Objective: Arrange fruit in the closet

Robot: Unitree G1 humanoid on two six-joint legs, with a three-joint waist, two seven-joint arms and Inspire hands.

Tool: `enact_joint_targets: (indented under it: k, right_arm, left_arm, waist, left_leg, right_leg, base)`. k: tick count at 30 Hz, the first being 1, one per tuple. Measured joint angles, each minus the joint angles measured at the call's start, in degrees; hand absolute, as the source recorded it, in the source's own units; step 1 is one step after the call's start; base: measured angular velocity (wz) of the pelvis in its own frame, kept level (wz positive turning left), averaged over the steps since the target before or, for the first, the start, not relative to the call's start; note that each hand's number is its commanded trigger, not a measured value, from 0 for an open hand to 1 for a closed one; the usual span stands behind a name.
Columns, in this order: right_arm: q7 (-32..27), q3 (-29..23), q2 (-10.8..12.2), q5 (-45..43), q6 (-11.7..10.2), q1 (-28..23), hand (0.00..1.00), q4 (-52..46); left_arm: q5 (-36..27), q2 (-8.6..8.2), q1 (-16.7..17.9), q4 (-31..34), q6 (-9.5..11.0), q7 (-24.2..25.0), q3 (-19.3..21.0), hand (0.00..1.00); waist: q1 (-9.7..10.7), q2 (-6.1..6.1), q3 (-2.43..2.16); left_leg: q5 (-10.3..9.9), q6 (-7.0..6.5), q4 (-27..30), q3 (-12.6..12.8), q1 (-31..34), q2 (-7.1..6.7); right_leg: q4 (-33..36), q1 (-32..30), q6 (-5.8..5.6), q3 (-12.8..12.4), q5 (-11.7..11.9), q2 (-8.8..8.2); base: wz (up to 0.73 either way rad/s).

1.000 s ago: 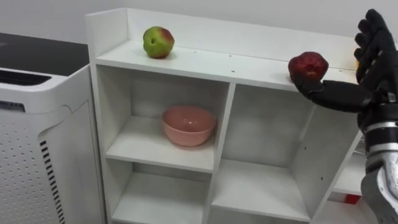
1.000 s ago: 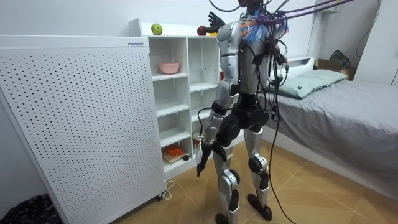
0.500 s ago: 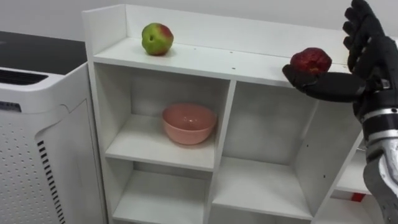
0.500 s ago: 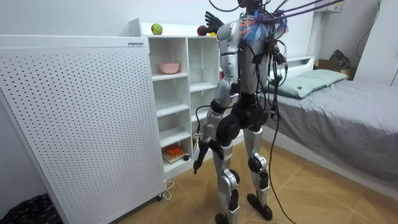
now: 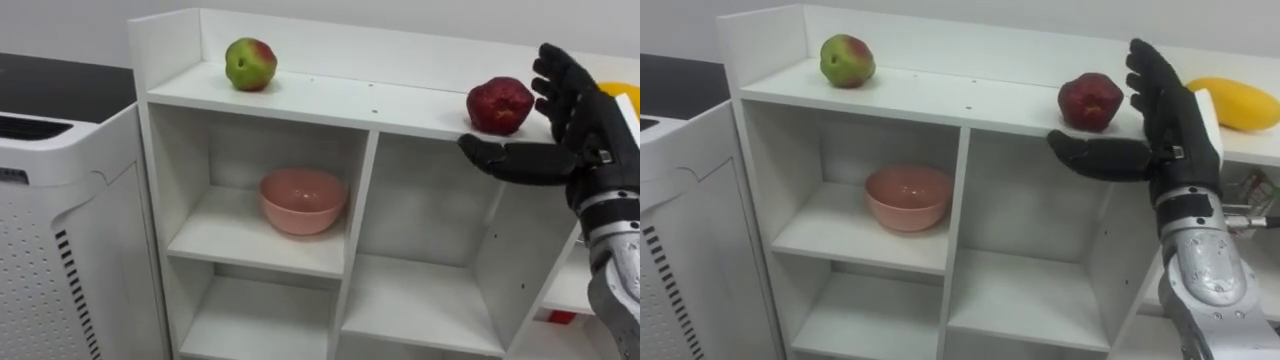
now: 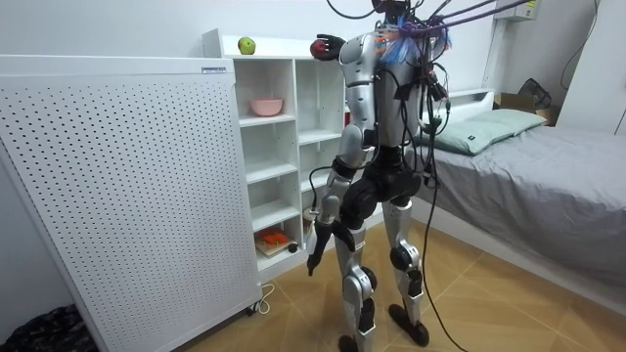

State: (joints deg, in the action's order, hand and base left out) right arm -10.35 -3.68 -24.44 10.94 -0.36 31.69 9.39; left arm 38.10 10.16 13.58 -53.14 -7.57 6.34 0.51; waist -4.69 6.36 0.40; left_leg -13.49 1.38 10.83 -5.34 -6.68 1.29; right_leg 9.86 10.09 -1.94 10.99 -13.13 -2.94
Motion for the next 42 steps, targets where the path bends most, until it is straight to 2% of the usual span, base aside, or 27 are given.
enact_joint_targets:
  k: [7, 10, 14, 15, 16, 17, 18, 19, 20, 22, 23, 27, 29, 33, 37, 39, 42]
  right_arm:
    - [0.3, -0.1, -2.3, -0.2, -0.6, -0.1, 1.00, 1.3]
    - [-0.6, -0.1, -2.6, -0.6, -0.8, -0.1, 1.00, 1.6]
    - [-1.3, -0.5, -2.6, -2.6, -1.0, -0.1, 1.00, 1.7]
    - [-1.4, -0.6, -2.6, -2.6, -1.1, -0.1, 1.00, 1.7]
    - [-1.4, -0.7, -2.6, -2.5, -1.2, -0.2, 1.00, 1.7]
    - [-1.2, -0.6, -2.6, -2.5, -1.3, -0.3, 1.00, 1.3]
    - [-0.8, -0.6, -2.5, -2.5, -1.3, -0.2, 1.00, 0.7]
    - [-0.4, 0.0, -2.5, -2.5, -1.7, -1.0, 1.00, -0.1]
    - [-0.3, 0.7, -2.4, -2.5, -1.4, -1.1, 1.00, -0.3]
    - [-0.3, 0.7, -2.4, -2.5, -0.9, -1.5, 1.00, -0.3]
    - [-0.3, 0.8, -2.4, -2.6, -0.9, -1.6, 1.00, -0.4]
    - [0.8, 2.7, -1.9, -3.0, -0.6, -2.1, 1.00, -3.3]
    - [1.6, 4.0, -1.3, -3.0, -0.1, -4.0, 1.00, -8.7]
    - [3.9, 6.0, -1.1, -4.9, -0.1, -4.4, 1.00, -15.1]
    - [6.7, 7.3, -0.9, -6.1, -0.2, -5.2, 1.00, -22.2]
    - [7.0, 7.5, -0.8, -6.8, -0.4, -6.1, 1.00, -25.7]
    - [8.2, 9.3, 0.8, -6.9, -1.2, -7.4, 1.00, -28.1]
  left_arm:
    - [-0.2, 0.07, -0.1, 0.0, 0.0, 0.0, 0.1, 0.00]
    - [-0.3, 0.05, -0.2, 0.0, 0.1, 0.0, 0.0, 0.00]
    - [-0.3, 0.24, -0.6, 0.0, 0.0, 0.0, 0.0, 0.00]
    - [-0.3, 0.23, -0.6, -0.1, 0.1, 0.0, 0.0, 0.00]
    - [-0.3, 0.32, -0.7, -0.3, 0.1, -0.1, -0.2, 0.00]
    - [-0.3, 1.07, -0.7, -0.4, 0.1, -0.4, 0.0, 0.00]
    - [-0.1, 1.51, -0.7, -0.5, 0.1, -0.7, 0.4, 0.00]
    - [0.2, 1.57, -0.8, -1.2, -0.3, -1.2, 1.0, 0.00]
    - [0.2, 1.51, -0.6, -1.9, -0.6, -1.1, 0.8, 0.00]
    - [-0.4, 1.27, -1.1, -2.5, -1.2, -1.1, -0.7, 0.00]
    - [-0.4, 1.33, -1.4, -2.5, -1.2, -1.2, -1.3, 0.00]
    - [-1.5, 1.92, -1.7, -2.5, -1.2, -1.2, -1.4, 0.00]
    - [-1.5, 1.99, -2.0, -2.6, -1.0, -1.2, -1.4, 0.00]
    - [-1.5, 2.04, -3.9, -4.2, -0.6, -1.2, -1.4, 0.00]
    - [-1.4, 1.86, -3.0, -4.3, -0.1, -1.2, -1.4, 0.00]
    - [-1.5, 1.75, -2.4, -4.3, 0.2, -1.2, -2.0, 0.00]
    - [-1.7, 1.76, -2.1, -4.3, 0.2, -1.3, -2.8, 0.00]
  waist:
    - [-0.2, 0.41, -0.20]
    - [-0.3, 0.42, -0.01]
    - [-0.5, 1.03, 0.27]
    - [-0.5, 0.94, 0.35]
    - [-0.7, 0.06, 0.92]
    - [-1.4, 0.49, 0.71]
    - [-2.0, 1.10, 0.58]
    - [-1.2, 1.03, -0.22]
    - [0.4, 0.64, 0.06]
    - [1.5, 0.10, -0.13]
    - [1.1, -0.14, -0.29]
    - [0.4, -0.46, -0.47]
    - [0.2, -0.54, -0.45]
    - [-0.2, -0.90, -0.28]
    - [-0.4, -1.14, -0.22]
    - [-0.5, -1.35, -0.42]
    - [-0.6, -1.65, -0.64]
  left_leg:
    - [0.0, 0.00, -0.1, -0.3, -0.1, 0.00]
    - [0.0, -0.01, -0.2, -0.8, -0.8, 0.24]
    - [0.0, -0.02, -0.3, -1.4, -1.1, 0.39]
    - [0.0, -0.03, -0.3, -2.1, -1.3, 0.54]
    - [0.1, -0.06, -0.4, -5.4, -1.9, 1.58]
    - [0.0, -0.02, -0.3, -8.9, -1.9, 2.29]
    - [-0.1, 0.16, 0.0, -9.3, -1.5, 2.28]
    - [-0.5, 1.34, 0.5, -8.9, -0.5, 3.16]
    - [-0.6, 1.78, 0.6, -5.5, -0.7, 3.40]
    - [-0.4, 1.78, 0.5, -0.7, -1.8, 3.75]
    - [-0.2, 1.62, -0.3, 0.6, -2.6, 3.82]
    - [-0.2, 1.61, -1.4, 1.0, -3.3, 3.62]
    - [-0.2, 1.61, -1.4, 2.1, -3.2, 3.31]
    - [-0.3, 1.55, -1.4, 2.6, -2.6, 2.97]
    - [-0.3, 1.18, -1.0, 2.9, -2.5, 3.09]
    - [-0.3, 1.21, -1.0, 2.9, -2.5, 3.09]
    - [-0.3, 1.24, -0.5, 3.0, -2.5, 3.07]
  right_leg:
    - [0.2, 0.2, 0.00, 0.2, 0.0, 0.03]
    - [1.8, 0.0, 0.00, 0.2, 0.0, 0.11]
    - [3.1, -0.3, 0.00, 0.2, 0.0, 0.16]
    - [4.2, -0.7, 0.00, 0.3, 0.0, 0.23]
    - [7.8, -2.6, 0.06, 0.1, -0.6, 0.65]
    - [4.9, -4.9, 0.97, -2.9, -1.3, 2.43]
    - [0.7, -6.1, 1.55, -3.9, 0.8, 3.08]
    - [-0.1, -5.4, 3.37, -2.2, 4.0, 3.82]
    - [-0.2, -4.2, 3.51, -1.3, 4.3, 3.96]
    - [-0.1, -3.1, 3.45, -2.8, 4.2, 4.05]
    - [0.1, -3.2, 3.22, -3.3, 4.1, 4.26]
    - [-0.1, -3.2, 3.08, -3.0, 4.0, 4.45]
    - [-0.1, -3.4, 3.02, -3.2, 3.9, 4.13]
    - [0.0, -4.3, 2.92, -3.8, 3.9, 3.92]
    - [0.7, -4.3, 3.00, -3.8, 3.9, 3.99]
    - [0.9, -4.4, 3.00, -3.8, 3.9, 3.99]
    - [0.9, -4.4, 3.04, -3.8, 4.0, 3.95]
  base:
    - [0.02]
    - [0.01]
    - [0.02]
    - [-0.06]
    - [-0.24]
    - [-0.42]
    - [-0.32]
    - [0.14]
    - [0.44]
    - [0.40]
    - [0.06]
    - [-0.25]
    - [-0.10]
    - [-0.07]
    - [-0.01]
    - [0.04]
    - [0.00]
